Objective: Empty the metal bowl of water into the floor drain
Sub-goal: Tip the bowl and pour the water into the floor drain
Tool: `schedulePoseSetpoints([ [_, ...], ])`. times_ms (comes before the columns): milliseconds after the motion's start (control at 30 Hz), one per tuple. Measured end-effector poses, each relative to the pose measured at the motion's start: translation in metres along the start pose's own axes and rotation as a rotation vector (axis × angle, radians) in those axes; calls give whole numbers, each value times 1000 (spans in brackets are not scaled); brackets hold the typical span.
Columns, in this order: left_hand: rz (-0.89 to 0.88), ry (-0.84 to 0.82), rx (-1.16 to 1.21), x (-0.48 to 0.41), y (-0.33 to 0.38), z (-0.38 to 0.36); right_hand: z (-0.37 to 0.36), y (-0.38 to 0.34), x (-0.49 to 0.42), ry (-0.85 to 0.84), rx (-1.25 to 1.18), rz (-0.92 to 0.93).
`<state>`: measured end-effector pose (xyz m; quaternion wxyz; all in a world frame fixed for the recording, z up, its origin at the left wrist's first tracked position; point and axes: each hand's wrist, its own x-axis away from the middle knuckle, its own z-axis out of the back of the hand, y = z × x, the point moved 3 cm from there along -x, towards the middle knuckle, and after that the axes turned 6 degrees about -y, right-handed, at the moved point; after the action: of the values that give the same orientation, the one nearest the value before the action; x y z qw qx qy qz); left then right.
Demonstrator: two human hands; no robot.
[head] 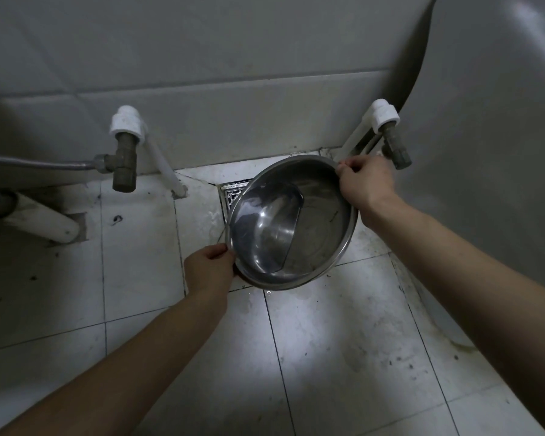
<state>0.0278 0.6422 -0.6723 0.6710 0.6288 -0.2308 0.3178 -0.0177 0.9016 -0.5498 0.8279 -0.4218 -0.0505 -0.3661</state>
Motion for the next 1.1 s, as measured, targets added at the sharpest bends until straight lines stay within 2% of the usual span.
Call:
schedulePoseSetpoints([
  [1100,18,3,21,5,2,1,1,-11,7,0,-14,12],
])
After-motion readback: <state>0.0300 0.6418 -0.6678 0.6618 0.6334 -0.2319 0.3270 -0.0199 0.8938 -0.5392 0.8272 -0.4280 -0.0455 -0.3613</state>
